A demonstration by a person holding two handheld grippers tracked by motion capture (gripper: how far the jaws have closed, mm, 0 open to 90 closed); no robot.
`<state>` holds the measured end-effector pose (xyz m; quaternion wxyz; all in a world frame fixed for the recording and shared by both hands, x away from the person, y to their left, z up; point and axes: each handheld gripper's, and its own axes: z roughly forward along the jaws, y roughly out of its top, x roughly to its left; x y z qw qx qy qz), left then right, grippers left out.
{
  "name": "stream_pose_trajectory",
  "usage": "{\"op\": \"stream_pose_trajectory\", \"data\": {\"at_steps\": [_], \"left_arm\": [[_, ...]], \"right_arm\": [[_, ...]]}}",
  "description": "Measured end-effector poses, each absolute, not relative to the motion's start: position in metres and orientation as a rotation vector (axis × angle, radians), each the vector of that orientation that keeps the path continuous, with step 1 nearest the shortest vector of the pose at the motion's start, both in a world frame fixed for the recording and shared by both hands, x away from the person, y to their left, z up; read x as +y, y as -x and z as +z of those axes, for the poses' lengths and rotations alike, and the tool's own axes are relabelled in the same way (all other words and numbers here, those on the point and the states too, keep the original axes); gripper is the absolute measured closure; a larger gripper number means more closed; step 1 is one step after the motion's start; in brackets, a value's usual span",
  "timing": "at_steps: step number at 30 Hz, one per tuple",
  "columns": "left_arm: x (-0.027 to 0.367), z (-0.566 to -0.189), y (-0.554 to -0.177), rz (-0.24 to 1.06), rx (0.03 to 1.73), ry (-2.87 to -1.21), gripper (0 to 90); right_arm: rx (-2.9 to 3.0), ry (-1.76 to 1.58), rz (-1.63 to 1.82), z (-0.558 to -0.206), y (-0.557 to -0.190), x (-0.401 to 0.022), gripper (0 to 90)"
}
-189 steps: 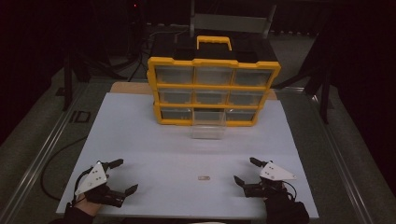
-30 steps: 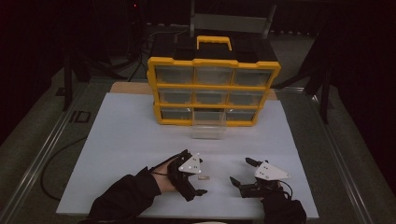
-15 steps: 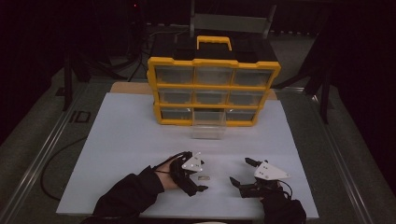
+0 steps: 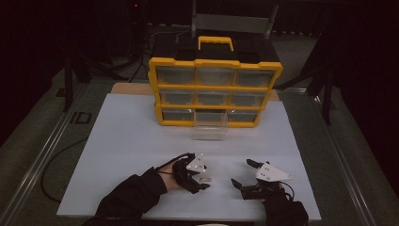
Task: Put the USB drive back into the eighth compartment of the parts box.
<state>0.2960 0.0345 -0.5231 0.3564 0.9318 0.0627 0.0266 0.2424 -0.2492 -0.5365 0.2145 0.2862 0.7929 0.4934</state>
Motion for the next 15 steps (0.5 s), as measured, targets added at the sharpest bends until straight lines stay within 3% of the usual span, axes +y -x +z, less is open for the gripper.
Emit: {"op": "stream_pose_trajectory", "data": {"at_steps": [15], "left_arm": [[0.0276,-0.5289,-0.2943,0.087,0.133,-2.451,61.3]], "right_arm": [[2.201,-0.79,1.371,-0.5361,-0.2422,-0.2485,8.7]]}}
